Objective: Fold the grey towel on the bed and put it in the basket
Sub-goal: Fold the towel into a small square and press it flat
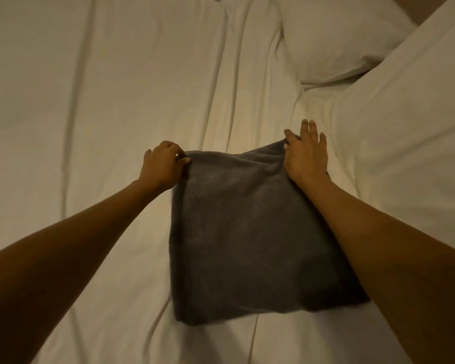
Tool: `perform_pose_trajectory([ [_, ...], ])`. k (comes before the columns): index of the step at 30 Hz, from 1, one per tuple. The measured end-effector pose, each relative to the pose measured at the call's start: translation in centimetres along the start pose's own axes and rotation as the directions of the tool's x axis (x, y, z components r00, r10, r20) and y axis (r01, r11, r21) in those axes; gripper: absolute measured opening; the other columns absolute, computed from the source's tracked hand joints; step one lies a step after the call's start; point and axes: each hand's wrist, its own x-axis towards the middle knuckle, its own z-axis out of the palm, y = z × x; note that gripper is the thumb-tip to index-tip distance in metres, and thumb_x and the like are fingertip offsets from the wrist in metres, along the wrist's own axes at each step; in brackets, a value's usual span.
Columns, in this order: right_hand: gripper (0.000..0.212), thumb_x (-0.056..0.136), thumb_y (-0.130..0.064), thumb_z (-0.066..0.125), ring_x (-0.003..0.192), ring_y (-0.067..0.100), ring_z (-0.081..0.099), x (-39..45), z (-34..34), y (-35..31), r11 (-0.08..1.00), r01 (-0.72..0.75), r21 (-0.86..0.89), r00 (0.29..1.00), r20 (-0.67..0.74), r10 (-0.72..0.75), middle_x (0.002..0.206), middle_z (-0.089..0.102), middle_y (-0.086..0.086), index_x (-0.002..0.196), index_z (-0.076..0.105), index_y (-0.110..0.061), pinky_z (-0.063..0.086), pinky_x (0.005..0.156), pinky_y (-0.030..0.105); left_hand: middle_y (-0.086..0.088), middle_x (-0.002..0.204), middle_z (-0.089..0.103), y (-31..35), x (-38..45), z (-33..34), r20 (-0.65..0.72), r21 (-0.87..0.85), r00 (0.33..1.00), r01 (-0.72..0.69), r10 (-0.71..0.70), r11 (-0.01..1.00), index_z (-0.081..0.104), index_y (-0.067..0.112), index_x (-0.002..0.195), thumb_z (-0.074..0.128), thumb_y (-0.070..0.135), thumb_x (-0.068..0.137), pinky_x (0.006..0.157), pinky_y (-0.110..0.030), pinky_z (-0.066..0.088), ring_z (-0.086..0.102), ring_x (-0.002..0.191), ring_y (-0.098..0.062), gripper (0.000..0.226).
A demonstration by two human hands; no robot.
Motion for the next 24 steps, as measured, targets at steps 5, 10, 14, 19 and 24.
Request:
perform_pose_trajectory([
  [5, 0.032, 0.098, -0.025, 0.045, 0.146, 0.030, 0.005, 2.3, -0.1, 0.5, 0.999, 0.016, -0.040, 1.000, 0.001, -0.016, 0.157, 0.015, 0.017, 0.125, 0.056, -0.011, 0.002, 0.117, 0.046, -0.010, 0.139, 0.049, 0.4, 0.6, -0.1, -0.062, 0.020, 0.995, 0.075, -0.074, 0.997, 0.068, 0.008, 0.110, 0.055, 0.024, 0.094, 0.118, -0.050, 0.018, 0.043, 0.131, -0.026, 0.026],
  [10, 0.028, 0.096, -0.023, 0.047, 0.144, 0.033, 0.012, 3.7, -1.3, 1.6, 0.999, -0.004, -0.051, 0.993, -0.122, -0.002, 0.154, 0.022, 0.019, 0.114, 0.063, -0.007, 0.005, 0.116, 0.048, -0.007, 0.145, 0.042, 0.5, 1.2, -0.8, -0.200, 0.152, 0.978, 0.091, -0.060, 0.984, 0.071, 0.010, 0.107, 0.056, 0.022, 0.093, 0.118, -0.054, 0.003, 0.037, 0.136, -0.025, 0.023],
  [14, 0.034, 0.094, -0.012, 0.047, 0.145, 0.035, 0.010, 2.9, -0.8, 0.4, 0.996, 0.090, -0.018, 0.980, -0.179, -0.092, 0.155, 0.014, 0.024, 0.125, 0.054, -0.003, 0.005, 0.117, 0.048, -0.011, 0.156, 0.026, 2.4, 1.1, 0.3, -0.204, 0.203, 0.978, 0.090, -0.048, 0.975, 0.065, 0.007, 0.110, 0.052, 0.018, 0.095, 0.119, -0.052, 0.001, 0.021, 0.145, -0.026, 0.023],
  [19, 0.051, 0.101, -0.031, 0.031, 0.146, 0.031, 0.005, -2.3, 3.2, -2.1, 0.986, 0.167, 0.016, 0.984, -0.061, -0.166, 0.158, 0.006, 0.017, 0.148, 0.023, -0.014, 0.004, 0.117, 0.047, -0.011, 0.161, 0.005, 4.8, -2.7, 4.0, -0.109, 0.092, 0.988, -0.099, 0.109, 0.991, 0.029, 0.012, 0.146, 0.038, 0.036, 0.099, 0.120, -0.044, -0.002, 0.002, 0.149, -0.026, 0.053],
  [24, 0.059, 0.098, -0.048, 0.017, 0.147, 0.024, 0.000, -5.2, 6.2, -0.7, 0.991, 0.020, 0.131, 0.998, 0.064, -0.029, 0.159, 0.003, 0.011, 0.151, 0.011, -0.023, -0.002, 0.119, 0.042, -0.004, 0.162, -0.002, 2.3, -4.4, 7.4, 0.190, 0.174, 0.968, -0.196, 0.162, 0.965, 0.001, 0.020, 0.153, 0.018, 0.057, 0.096, 0.119, -0.042, -0.009, -0.004, 0.150, -0.018, 0.070],
])
